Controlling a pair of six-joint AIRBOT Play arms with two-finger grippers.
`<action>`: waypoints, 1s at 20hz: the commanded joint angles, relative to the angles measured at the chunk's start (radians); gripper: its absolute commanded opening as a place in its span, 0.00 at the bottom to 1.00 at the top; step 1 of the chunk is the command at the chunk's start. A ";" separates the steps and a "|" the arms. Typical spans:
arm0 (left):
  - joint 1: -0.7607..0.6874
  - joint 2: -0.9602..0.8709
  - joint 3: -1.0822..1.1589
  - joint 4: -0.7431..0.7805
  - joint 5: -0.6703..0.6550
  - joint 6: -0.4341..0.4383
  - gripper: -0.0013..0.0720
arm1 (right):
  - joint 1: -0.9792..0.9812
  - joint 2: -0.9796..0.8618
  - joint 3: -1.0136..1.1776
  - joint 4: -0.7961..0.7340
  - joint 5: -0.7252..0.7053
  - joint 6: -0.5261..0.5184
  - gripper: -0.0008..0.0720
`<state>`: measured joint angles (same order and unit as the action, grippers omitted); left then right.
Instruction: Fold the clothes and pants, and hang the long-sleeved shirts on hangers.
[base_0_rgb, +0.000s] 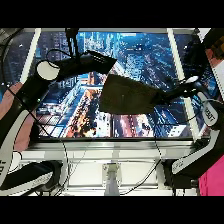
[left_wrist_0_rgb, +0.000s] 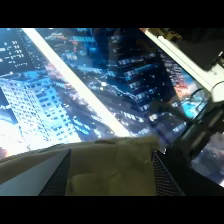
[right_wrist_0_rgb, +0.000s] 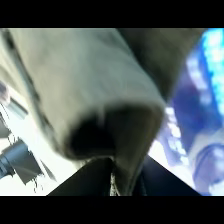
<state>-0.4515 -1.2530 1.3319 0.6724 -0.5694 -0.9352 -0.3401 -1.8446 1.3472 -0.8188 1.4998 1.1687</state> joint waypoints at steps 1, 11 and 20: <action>0.000 0.000 0.000 0.000 -0.004 0.000 0.76 | -0.170 0.051 0.021 -0.020 0.004 0.009 0.04; 0.000 0.000 0.000 0.000 -0.003 0.000 0.76 | -0.941 0.077 0.200 -0.079 0.016 0.035 0.04; 0.000 -0.003 0.000 0.000 -0.003 0.000 0.76 | -1.124 0.078 0.200 -0.225 -0.059 0.140 0.05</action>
<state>-0.4511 -1.2552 1.3319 0.6720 -0.5728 -0.9352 -1.4319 -1.7679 1.5448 -1.0359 1.4723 1.2770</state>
